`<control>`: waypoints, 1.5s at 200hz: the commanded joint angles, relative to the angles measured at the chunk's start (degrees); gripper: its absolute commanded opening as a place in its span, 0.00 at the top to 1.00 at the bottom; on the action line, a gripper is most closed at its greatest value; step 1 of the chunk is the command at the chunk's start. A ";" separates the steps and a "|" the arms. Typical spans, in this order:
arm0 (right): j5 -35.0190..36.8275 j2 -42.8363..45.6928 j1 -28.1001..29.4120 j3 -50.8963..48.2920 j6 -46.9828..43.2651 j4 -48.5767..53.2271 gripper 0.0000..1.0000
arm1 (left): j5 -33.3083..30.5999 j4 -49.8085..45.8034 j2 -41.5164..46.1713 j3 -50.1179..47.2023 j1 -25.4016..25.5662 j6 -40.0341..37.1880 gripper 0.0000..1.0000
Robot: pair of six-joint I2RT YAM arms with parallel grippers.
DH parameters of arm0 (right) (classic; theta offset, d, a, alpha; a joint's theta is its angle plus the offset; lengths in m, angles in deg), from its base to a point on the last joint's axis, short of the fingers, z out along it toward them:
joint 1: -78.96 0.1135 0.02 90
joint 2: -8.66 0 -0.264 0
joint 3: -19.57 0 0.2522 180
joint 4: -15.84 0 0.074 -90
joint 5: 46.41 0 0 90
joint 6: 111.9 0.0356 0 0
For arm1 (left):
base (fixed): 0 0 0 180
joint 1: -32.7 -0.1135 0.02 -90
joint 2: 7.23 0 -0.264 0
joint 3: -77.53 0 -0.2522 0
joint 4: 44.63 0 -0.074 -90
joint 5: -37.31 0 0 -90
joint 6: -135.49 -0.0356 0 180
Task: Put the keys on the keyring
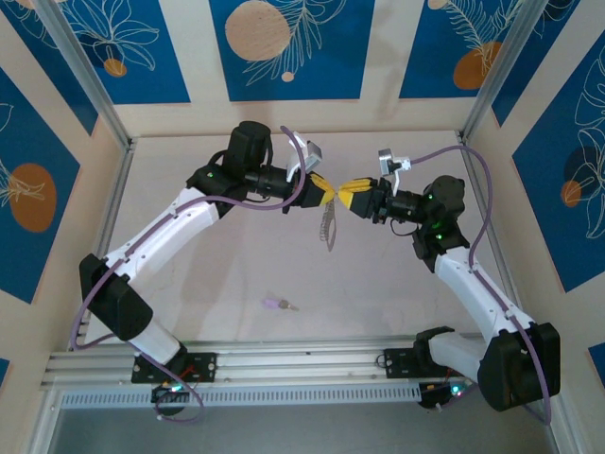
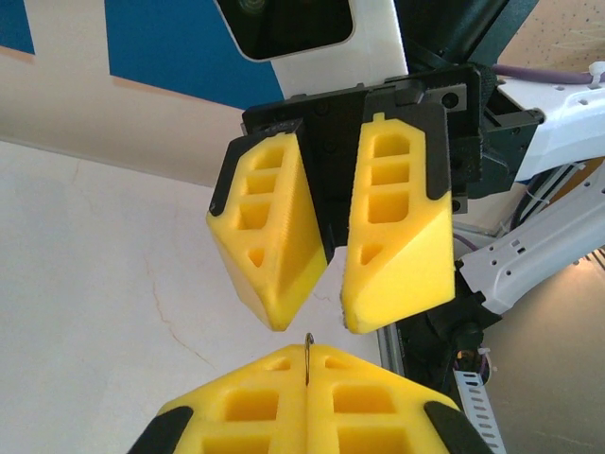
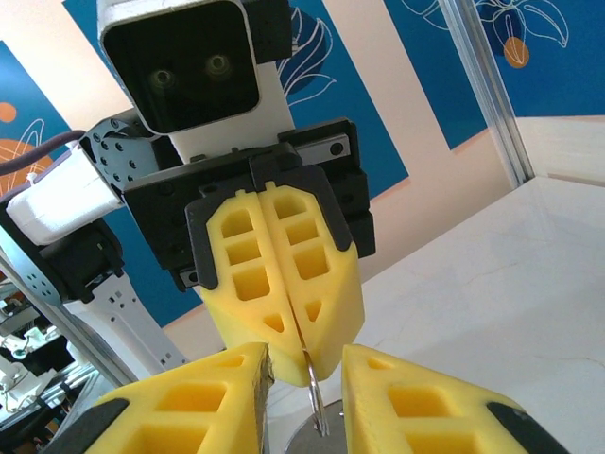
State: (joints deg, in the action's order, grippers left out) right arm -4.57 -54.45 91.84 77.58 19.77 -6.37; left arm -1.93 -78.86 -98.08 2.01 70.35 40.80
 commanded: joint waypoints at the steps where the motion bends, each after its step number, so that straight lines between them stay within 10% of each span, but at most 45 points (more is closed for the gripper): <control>1: 0.60 -0.42 -0.19 -1.04 -0.85 -0.77 0.73 | 0.48 0.60 0.09 2.29 0.69 -1.20 1.00; 164: 0.65 -3.99 0.21 -0.93 2.76 -6.83 1.00 | 1.10 4.49 -0.48 1.74 1.03 1.74 1.00; 184: 1.82 -4.52 -0.22 -1.37 3.10 -7.61 1.00 | -1.63 9.27 0.60 -0.98 0.99 4.48 0.59; 224: 5.09 -6.36 -1.57 -3.51 7.93 -15.66 1.00 | -10.69 22.44 5.72 -10.58 -1.39 13.24 0.32; 300: 10.72 -6.65 -1.31 -5.45 11.63 -24.05 1.00 | -7.81 60.47 5.70 -27.75 -4.48 38.09 0.50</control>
State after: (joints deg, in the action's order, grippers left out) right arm 3.01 -61.36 90.40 72.91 29.62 -24.36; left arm -12.64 -36.64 -90.19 -24.05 65.91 68.16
